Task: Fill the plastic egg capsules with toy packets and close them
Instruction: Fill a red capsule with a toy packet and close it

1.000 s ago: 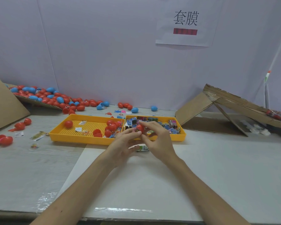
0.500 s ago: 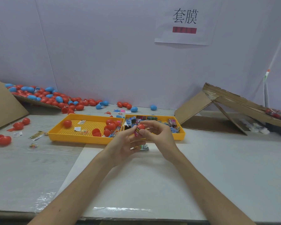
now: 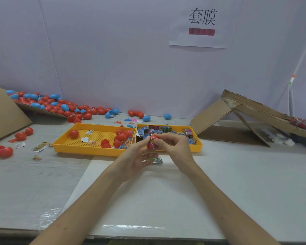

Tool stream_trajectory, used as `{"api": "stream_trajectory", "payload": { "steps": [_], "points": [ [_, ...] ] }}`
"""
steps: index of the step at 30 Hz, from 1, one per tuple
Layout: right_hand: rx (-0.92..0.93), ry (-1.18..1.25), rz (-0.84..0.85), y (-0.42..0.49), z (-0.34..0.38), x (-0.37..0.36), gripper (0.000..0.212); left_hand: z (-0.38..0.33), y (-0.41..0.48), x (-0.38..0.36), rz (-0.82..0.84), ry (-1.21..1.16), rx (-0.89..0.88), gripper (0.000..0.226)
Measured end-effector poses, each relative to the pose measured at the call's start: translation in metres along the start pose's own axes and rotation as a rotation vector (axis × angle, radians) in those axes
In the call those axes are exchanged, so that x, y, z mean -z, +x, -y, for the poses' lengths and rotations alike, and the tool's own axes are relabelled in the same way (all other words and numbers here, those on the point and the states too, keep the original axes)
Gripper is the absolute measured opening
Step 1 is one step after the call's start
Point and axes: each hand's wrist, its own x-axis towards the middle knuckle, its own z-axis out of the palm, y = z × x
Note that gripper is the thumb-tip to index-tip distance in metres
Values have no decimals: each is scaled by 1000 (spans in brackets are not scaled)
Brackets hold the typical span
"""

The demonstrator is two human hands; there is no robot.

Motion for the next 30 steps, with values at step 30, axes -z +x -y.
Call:
{"api": "stream_trajectory", "payload": {
  "steps": [30],
  "points": [
    [-25,19,-19,0,-1,2,14,1,3,-1,-49,-155,-171,47]
  ]
}}
